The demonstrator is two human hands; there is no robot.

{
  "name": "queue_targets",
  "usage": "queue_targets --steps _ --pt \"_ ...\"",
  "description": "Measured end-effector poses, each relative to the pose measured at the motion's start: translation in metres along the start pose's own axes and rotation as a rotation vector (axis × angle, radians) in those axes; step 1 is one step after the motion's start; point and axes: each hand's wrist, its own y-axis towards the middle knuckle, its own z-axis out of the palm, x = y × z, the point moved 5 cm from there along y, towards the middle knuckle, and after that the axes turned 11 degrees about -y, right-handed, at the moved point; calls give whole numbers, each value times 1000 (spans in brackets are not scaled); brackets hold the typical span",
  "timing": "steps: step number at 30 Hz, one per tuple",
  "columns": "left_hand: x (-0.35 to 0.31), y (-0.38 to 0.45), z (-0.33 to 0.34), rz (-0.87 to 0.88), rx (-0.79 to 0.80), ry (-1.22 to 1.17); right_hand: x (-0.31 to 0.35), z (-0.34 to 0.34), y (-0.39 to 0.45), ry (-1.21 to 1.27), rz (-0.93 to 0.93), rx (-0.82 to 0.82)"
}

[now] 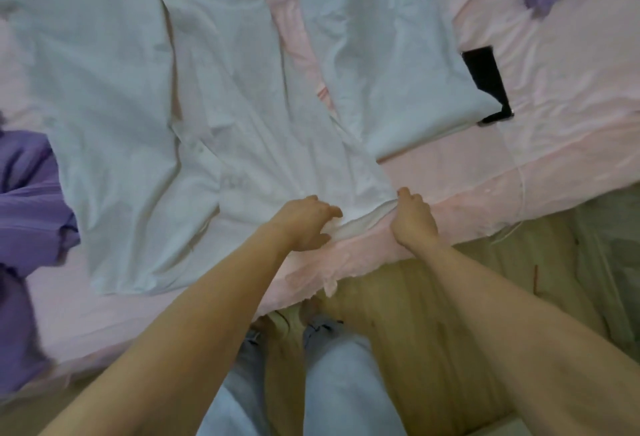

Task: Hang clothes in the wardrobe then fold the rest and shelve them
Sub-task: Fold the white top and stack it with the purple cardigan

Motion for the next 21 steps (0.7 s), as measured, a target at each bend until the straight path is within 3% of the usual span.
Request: queue_targets --steps 2,4,8,10,12,14,16,18,21 --pt "10 -10 -7 -42 -95 -99 23 -13 -11 -4 -107 -235" --pt "32 -41 -21 -129 -391 -231 60 -26 -28 36 -283 -391" --pt "105 -142 -31 -446 -995 -437 153 -26 -52 75 -619 -325" --pt "145 -201 -23 -670 -1179 -470 203 -17 -65 92 -738 -248" --pt "180 -245 -6 -850 -1198 -478 245 -5 -77 47 -853 -182" --pt "213 -277 21 -914 -1101 -557 287 19 -94 -83 -993 -79" --pt "234 -292 49 -878 -939 -675 321 45 -112 -260 -1122 -10" --pt "241 -290 67 -812 -816 -685 336 67 -126 -456 -1225 -48" --pt "248 -294 79 -757 -907 -713 353 96 -137 -642 -1232 -157"
